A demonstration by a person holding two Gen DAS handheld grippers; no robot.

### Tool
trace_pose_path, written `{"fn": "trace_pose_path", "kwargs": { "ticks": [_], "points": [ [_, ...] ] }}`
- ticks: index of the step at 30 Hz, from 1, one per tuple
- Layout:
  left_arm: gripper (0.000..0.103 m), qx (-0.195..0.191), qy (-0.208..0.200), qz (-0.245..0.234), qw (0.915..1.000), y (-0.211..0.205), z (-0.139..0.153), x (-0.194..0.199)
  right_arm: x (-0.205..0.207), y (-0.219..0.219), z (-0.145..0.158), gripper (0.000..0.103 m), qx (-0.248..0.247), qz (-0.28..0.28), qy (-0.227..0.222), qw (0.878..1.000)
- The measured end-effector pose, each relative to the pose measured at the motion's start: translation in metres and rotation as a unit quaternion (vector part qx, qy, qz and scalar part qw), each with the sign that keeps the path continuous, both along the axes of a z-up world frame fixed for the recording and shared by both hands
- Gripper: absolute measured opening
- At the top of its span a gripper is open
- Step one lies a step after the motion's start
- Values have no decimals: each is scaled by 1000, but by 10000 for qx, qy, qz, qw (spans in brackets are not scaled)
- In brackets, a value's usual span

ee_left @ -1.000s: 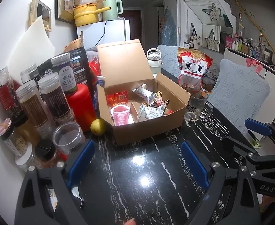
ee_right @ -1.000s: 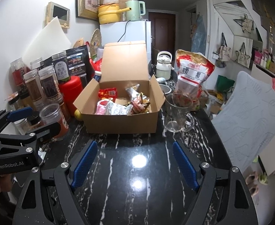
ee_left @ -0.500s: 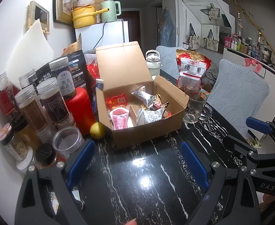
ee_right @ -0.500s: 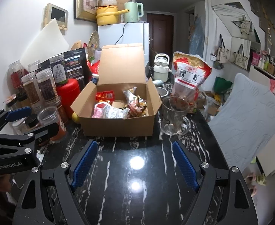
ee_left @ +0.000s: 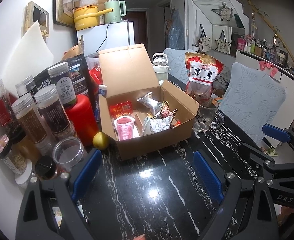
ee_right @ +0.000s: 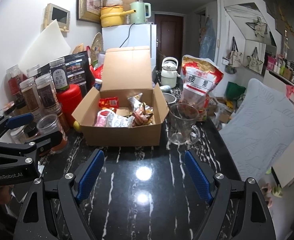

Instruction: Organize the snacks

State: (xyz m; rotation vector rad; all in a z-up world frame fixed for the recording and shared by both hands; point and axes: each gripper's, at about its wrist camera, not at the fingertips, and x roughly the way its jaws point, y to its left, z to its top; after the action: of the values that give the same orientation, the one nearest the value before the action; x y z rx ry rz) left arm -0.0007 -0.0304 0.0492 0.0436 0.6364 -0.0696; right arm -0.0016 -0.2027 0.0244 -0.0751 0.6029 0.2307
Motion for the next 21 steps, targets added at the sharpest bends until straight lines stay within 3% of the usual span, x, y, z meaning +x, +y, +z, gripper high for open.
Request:
{"fn": "trace_pose_path", "kwargs": {
  "ticks": [21],
  "points": [
    [95, -35, 27, -135, 9999, -3, -2, 4, -2, -7, 1, 83, 18, -126, 35, 9999]
  ]
}}
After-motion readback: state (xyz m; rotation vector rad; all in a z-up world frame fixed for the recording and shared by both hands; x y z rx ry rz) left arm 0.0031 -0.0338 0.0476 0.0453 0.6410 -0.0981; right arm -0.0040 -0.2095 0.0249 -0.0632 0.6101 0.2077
